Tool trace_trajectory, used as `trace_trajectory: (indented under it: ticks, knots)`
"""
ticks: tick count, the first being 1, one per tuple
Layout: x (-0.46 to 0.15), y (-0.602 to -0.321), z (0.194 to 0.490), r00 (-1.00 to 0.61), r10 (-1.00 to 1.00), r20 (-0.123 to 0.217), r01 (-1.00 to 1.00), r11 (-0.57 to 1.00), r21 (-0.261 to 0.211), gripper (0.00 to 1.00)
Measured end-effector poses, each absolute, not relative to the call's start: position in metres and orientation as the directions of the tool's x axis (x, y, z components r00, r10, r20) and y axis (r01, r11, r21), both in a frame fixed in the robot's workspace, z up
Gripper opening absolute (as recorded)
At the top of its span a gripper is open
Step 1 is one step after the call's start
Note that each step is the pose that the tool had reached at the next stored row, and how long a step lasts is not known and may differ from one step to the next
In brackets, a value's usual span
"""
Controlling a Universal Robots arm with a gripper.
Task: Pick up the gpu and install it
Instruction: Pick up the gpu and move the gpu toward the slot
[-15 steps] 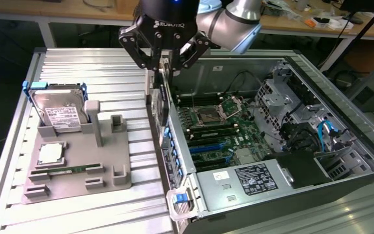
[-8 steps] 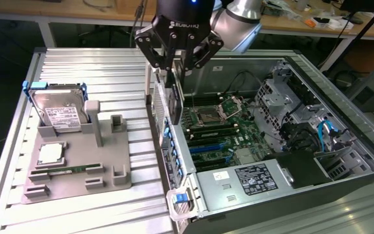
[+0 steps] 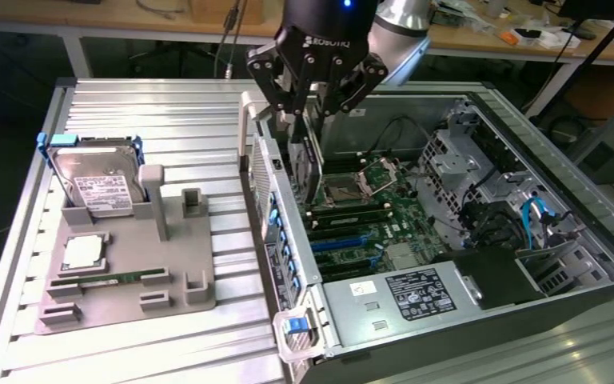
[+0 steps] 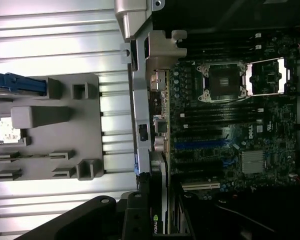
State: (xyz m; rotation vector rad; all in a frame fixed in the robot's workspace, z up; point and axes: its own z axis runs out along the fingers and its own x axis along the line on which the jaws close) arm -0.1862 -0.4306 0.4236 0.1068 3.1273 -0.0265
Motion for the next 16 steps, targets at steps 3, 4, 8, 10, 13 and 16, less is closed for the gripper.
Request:
trace_trajectory:
  ticks: [3, 4, 8, 10, 13, 16]
  knots:
    - [-0.179, -0.431, 0.424, -0.998, 0.068, -0.013, 0.068, 0.998, -0.017, 0.27]
    - [-0.176, -0.431, 0.424, -0.998, 0.068, -0.012, 0.068, 0.998, -0.017, 0.27]
    - [-0.164, -0.431, 0.424, -0.998, 0.068, -0.012, 0.068, 0.998, -0.017, 0.27]
    - [-0.16, -0.431, 0.424, -0.998, 0.068, -0.012, 0.068, 0.998, -0.017, 0.27]
    - [-0.155, -0.43, 0.424, -0.998, 0.068, -0.012, 0.068, 0.998, -0.017, 0.27]
    - [-0.149, -0.43, 0.424, -0.998, 0.068, -0.012, 0.068, 0.998, -0.018, 0.27]
